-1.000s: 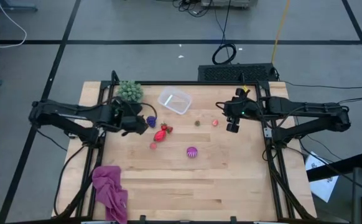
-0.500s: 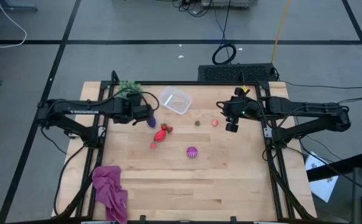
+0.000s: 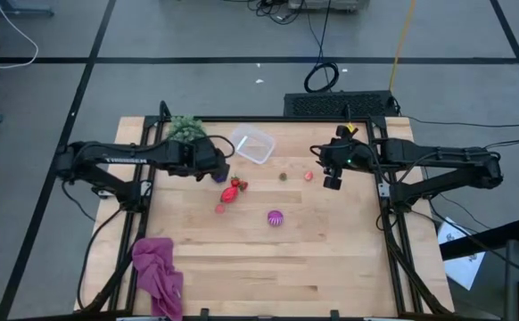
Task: Pick and placing Produce into tupperware
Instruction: Put the purple grape into the transparent bin
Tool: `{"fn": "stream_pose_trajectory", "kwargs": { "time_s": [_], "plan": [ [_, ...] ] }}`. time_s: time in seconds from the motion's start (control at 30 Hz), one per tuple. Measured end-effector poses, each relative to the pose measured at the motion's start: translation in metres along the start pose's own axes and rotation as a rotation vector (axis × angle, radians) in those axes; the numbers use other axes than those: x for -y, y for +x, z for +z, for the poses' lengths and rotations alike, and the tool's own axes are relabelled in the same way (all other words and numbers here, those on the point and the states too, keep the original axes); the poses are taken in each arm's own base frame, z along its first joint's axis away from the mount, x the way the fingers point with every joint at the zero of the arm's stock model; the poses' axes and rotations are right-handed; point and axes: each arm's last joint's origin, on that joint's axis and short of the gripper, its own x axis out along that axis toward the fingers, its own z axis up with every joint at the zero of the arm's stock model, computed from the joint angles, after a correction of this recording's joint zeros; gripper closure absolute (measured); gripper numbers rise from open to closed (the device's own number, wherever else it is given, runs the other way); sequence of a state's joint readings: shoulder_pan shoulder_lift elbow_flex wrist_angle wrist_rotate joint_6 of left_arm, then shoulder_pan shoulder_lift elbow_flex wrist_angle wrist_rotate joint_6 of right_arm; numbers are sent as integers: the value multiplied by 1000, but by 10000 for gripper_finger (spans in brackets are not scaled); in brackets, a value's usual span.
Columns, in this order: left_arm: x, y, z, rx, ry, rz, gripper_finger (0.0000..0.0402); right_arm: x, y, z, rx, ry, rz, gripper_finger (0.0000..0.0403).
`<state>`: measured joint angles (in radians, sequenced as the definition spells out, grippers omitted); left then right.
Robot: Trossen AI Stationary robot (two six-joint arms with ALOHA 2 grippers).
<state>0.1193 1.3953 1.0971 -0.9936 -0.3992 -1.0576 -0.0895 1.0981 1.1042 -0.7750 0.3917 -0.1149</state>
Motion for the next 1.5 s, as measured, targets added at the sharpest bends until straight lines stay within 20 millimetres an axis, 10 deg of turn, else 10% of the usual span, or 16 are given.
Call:
{"fn": "stream_pose_trajectory", "kwargs": {
  "time_s": [1.5],
  "plan": [
    [14,77,7,-179,23,143,108,0,0,-3,-24,41,6,222]
  ]
}}
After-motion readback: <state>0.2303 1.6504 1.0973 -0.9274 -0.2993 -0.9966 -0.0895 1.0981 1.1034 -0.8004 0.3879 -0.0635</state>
